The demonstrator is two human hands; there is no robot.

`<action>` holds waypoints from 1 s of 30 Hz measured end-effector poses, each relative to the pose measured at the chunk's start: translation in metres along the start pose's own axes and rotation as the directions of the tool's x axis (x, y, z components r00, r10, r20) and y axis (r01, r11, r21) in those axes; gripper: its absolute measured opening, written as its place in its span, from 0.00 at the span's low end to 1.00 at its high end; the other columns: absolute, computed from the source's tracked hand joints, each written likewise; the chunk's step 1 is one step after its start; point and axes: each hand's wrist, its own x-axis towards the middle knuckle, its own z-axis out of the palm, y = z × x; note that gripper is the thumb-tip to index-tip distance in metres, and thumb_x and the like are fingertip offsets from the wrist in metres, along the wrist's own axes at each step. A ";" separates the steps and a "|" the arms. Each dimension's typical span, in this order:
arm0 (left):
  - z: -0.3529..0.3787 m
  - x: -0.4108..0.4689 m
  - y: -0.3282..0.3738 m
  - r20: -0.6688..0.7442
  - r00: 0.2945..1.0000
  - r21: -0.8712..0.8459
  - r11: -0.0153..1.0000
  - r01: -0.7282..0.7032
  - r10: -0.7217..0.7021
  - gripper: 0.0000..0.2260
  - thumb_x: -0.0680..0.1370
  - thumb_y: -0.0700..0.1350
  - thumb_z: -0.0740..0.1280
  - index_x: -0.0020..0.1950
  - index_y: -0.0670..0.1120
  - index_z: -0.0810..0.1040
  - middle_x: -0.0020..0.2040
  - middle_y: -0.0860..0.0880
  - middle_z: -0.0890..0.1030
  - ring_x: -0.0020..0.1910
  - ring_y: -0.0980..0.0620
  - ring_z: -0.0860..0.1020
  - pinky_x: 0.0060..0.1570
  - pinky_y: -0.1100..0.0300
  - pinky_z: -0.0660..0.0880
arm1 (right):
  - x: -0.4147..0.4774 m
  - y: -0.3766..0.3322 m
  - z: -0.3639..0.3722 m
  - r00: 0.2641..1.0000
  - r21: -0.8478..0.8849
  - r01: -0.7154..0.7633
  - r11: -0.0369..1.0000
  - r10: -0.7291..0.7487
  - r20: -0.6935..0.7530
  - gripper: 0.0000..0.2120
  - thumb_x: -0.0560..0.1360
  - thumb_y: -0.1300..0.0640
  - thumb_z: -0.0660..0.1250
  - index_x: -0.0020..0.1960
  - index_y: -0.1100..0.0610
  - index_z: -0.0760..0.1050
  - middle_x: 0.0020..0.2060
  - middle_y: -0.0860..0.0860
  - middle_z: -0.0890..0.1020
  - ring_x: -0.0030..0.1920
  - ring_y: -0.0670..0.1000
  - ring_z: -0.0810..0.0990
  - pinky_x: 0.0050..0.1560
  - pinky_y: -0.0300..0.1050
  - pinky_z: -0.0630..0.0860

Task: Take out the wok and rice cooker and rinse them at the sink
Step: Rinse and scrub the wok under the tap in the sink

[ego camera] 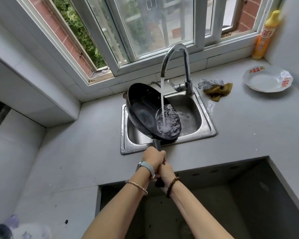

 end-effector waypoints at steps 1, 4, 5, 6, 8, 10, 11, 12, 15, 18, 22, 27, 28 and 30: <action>0.000 0.000 -0.001 -0.009 1.000 0.011 1.000 -0.006 0.006 0.14 0.75 0.43 0.64 0.29 0.46 0.72 0.28 0.53 0.74 0.37 0.48 0.75 0.39 0.61 0.69 | 0.000 0.002 0.000 1.000 0.017 -0.010 1.000 0.010 0.028 0.09 0.81 0.56 0.55 0.54 0.60 0.70 0.25 0.52 0.71 0.18 0.45 0.66 0.19 0.36 0.63; -0.005 -0.007 -0.002 -0.060 0.998 0.072 0.997 -0.003 0.008 0.13 0.75 0.43 0.65 0.30 0.46 0.72 0.30 0.51 0.73 0.38 0.48 0.74 0.40 0.60 0.69 | -0.004 0.006 0.003 0.992 0.074 -0.017 0.997 0.008 0.123 0.10 0.82 0.54 0.52 0.52 0.58 0.69 0.23 0.50 0.69 0.18 0.44 0.63 0.19 0.35 0.60; -0.008 -0.007 -0.004 -0.074 0.997 0.086 0.996 -0.006 0.012 0.11 0.75 0.44 0.65 0.32 0.45 0.73 0.32 0.49 0.75 0.40 0.47 0.75 0.40 0.60 0.69 | -0.005 0.007 0.006 0.988 0.100 -0.023 0.995 0.008 0.156 0.10 0.83 0.54 0.52 0.52 0.58 0.69 0.21 0.49 0.68 0.18 0.44 0.62 0.18 0.34 0.59; -0.011 -0.008 -0.006 -0.089 0.996 0.098 0.995 -0.003 0.012 0.08 0.74 0.44 0.65 0.36 0.44 0.75 0.36 0.47 0.77 0.41 0.46 0.76 0.40 0.60 0.69 | -0.007 0.008 0.009 0.981 0.131 -0.032 0.991 0.006 0.195 0.10 0.83 0.54 0.52 0.51 0.58 0.69 0.20 0.49 0.67 0.17 0.43 0.61 0.18 0.33 0.59; -0.018 -0.012 -0.008 -0.127 0.992 0.120 0.993 -0.009 0.024 0.07 0.74 0.45 0.65 0.42 0.41 0.77 0.43 0.44 0.81 0.47 0.43 0.79 0.40 0.59 0.69 | -0.012 0.009 0.017 0.961 0.174 -0.048 0.984 -0.002 0.278 0.11 0.82 0.53 0.53 0.49 0.59 0.68 0.19 0.49 0.65 0.16 0.42 0.60 0.17 0.32 0.59; -0.025 -0.014 -0.013 -0.170 0.985 0.142 0.990 -0.011 0.035 0.07 0.74 0.45 0.65 0.44 0.41 0.75 0.45 0.43 0.79 0.48 0.43 0.78 0.41 0.59 0.68 | -0.016 0.012 0.024 0.941 0.193 -0.064 0.979 -0.005 0.338 0.11 0.82 0.55 0.53 0.44 0.58 0.67 0.17 0.48 0.63 0.15 0.42 0.59 0.16 0.31 0.57; -0.029 -0.015 -0.015 -0.193 0.980 0.149 0.989 -0.012 0.040 0.07 0.74 0.45 0.65 0.43 0.42 0.74 0.43 0.44 0.77 0.46 0.44 0.76 0.41 0.59 0.68 | -0.020 0.012 0.027 0.930 0.202 -0.072 0.977 -0.007 0.368 0.11 0.82 0.56 0.52 0.43 0.58 0.67 0.17 0.47 0.63 0.14 0.41 0.59 0.16 0.31 0.57; -0.033 -0.017 -0.017 -0.213 0.976 0.151 0.988 -0.006 0.039 0.07 0.74 0.45 0.65 0.43 0.42 0.73 0.41 0.45 0.75 0.44 0.45 0.74 0.41 0.60 0.67 | -0.023 0.011 0.030 0.920 0.207 -0.076 0.975 -0.012 0.391 0.11 0.82 0.58 0.52 0.43 0.57 0.66 0.16 0.47 0.62 0.14 0.41 0.59 0.15 0.30 0.57; -0.043 -0.020 -0.021 -0.239 0.971 0.127 0.992 0.005 0.025 0.10 0.71 0.46 0.64 0.42 0.40 0.77 0.40 0.46 0.81 0.44 0.45 0.77 0.40 0.59 0.70 | -0.030 0.010 0.035 0.902 0.220 -0.093 0.971 -0.011 0.433 0.14 0.82 0.60 0.52 0.38 0.56 0.64 0.16 0.47 0.61 0.13 0.41 0.60 0.14 0.30 0.56; -0.051 -0.026 -0.023 -0.245 0.970 0.080 0.997 0.017 0.003 0.13 0.65 0.48 0.62 0.41 0.42 0.80 0.38 0.47 0.84 0.42 0.46 0.80 0.41 0.58 0.76 | -0.033 0.010 0.039 0.875 0.240 -0.155 0.958 0.021 0.484 0.23 0.81 0.59 0.55 0.27 0.54 0.71 0.16 0.47 0.62 0.13 0.42 0.60 0.14 0.29 0.56; -0.060 -0.031 -0.025 -0.282 0.959 0.052 0.999 0.010 0.005 0.15 0.64 0.51 0.60 0.41 0.44 0.81 0.36 0.49 0.84 0.38 0.48 0.81 0.42 0.55 0.79 | -0.040 0.008 0.045 0.835 0.247 -0.212 0.946 0.044 0.549 0.32 0.82 0.57 0.53 0.19 0.52 0.71 0.14 0.46 0.62 0.12 0.42 0.60 0.13 0.29 0.56; -0.065 -0.043 -0.024 -0.321 0.946 0.046 0.999 -0.028 0.042 0.12 0.67 0.50 0.62 0.43 0.44 0.77 0.38 0.47 0.84 0.40 0.47 0.81 0.42 0.55 0.78 | -0.055 0.003 0.047 0.814 0.218 -0.202 0.955 0.040 0.579 0.32 0.82 0.58 0.52 0.19 0.52 0.71 0.13 0.46 0.62 0.11 0.42 0.60 0.13 0.29 0.55; -0.065 -0.045 -0.024 -0.330 0.943 0.051 0.998 -0.033 0.048 0.11 0.67 0.49 0.62 0.44 0.44 0.77 0.38 0.47 0.83 0.40 0.47 0.81 0.42 0.55 0.78 | -0.058 0.003 0.047 0.813 0.220 -0.206 0.954 0.041 0.581 0.32 0.81 0.58 0.52 0.19 0.52 0.71 0.13 0.46 0.62 0.11 0.42 0.60 0.13 0.29 0.55; -0.064 -0.049 -0.024 -0.337 0.940 0.057 0.998 -0.039 0.056 0.11 0.69 0.49 0.63 0.44 0.44 0.77 0.38 0.48 0.83 0.40 0.47 0.80 0.39 0.57 0.76 | -0.062 0.003 0.045 0.815 0.223 -0.209 0.952 0.044 0.578 0.32 0.81 0.58 0.52 0.18 0.52 0.70 0.13 0.46 0.62 0.11 0.42 0.60 0.13 0.29 0.55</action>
